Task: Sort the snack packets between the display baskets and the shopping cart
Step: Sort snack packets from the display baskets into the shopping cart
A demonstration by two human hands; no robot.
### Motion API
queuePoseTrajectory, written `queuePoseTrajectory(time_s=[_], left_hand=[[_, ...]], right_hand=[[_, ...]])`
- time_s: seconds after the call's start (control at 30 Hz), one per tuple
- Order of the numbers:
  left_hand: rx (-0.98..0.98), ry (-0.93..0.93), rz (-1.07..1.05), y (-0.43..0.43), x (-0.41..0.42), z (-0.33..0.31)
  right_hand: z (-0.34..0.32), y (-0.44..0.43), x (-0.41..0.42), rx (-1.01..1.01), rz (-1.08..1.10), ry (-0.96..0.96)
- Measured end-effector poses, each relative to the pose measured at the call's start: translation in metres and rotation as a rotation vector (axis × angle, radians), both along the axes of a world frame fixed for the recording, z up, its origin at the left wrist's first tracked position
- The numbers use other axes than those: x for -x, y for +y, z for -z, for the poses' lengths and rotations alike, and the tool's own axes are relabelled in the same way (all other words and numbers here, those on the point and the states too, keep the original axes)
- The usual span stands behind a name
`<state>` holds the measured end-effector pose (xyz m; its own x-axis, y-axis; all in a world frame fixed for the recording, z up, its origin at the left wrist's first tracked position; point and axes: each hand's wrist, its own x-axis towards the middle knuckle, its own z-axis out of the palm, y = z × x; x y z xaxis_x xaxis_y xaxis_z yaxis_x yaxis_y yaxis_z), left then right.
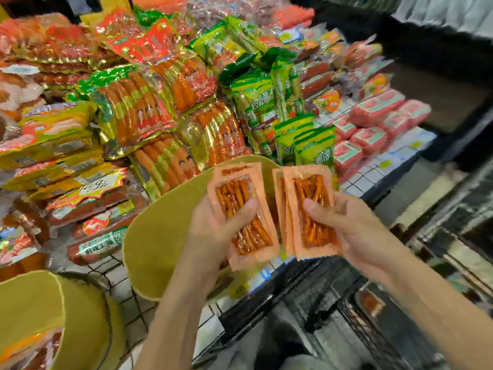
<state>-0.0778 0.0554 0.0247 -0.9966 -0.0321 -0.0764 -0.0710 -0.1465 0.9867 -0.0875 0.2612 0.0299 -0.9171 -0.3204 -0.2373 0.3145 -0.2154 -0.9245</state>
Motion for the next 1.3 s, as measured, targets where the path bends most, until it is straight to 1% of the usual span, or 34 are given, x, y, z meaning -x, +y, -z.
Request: queuePoseTrajectory(time_s=[0.07, 0.2, 0.3, 0.37, 0.47, 0.6, 0.7, 0.77, 0.87, 0.93, 1.0, 1.13, 1.23, 1.3], left_hand=[[-0.007, -0.01, 0.15, 0.025, -0.002, 0.009], [0.002, -0.078, 0.403, 0.081, -0.012, 0.031], [-0.018, -0.162, 0.511, 0.123, -0.021, 0.049], [0.0, -0.185, 0.586, 0.151, -0.023, 0.06], [0.085, -0.173, 0.704, 0.195, -0.02, 0.08], [0.219, -0.173, 0.766, 0.252, -0.005, 0.114], [0.324, -0.149, 0.804, 0.298, 0.007, 0.146], [0.383, -0.18, 0.817, 0.324, 0.013, 0.17], [0.444, -0.283, 0.882, 0.353, 0.019, 0.214], [0.49, -0.386, 0.908, 0.365, 0.021, 0.248], [0.558, -0.475, 0.888, 0.372, 0.022, 0.28], [0.708, -0.586, 0.847, 0.376, 0.018, 0.339], [0.72, -0.778, 0.779, 0.377, 0.016, 0.371], [0.766, -0.86, 0.735, 0.38, 0.015, 0.388]], right_hand=[[0.009, 0.019, -0.03, -0.059, 0.195, -0.001], [0.034, 0.066, -0.092, -0.086, 0.524, -0.112], [0.049, 0.101, -0.134, -0.077, 0.676, -0.182], [0.06, 0.125, -0.156, -0.069, 0.789, -0.241], [0.078, 0.161, -0.177, -0.045, 0.939, -0.312], [0.113, 0.216, -0.19, -0.04, 1.114, -0.382], [0.145, 0.255, -0.189, -0.018, 1.164, -0.439], [0.171, 0.273, -0.185, 0.012, 1.169, -0.458], [0.214, 0.287, -0.175, 0.042, 1.141, -0.54], [0.245, 0.288, -0.166, 0.045, 1.131, -0.618], [0.273, 0.285, -0.156, 0.066, 1.13, -0.687], [0.326, 0.273, -0.137, 0.085, 1.114, -0.804], [0.362, 0.264, -0.129, 0.069, 1.094, -0.835], [0.383, 0.26, -0.125, 0.048, 1.045, -0.852]])
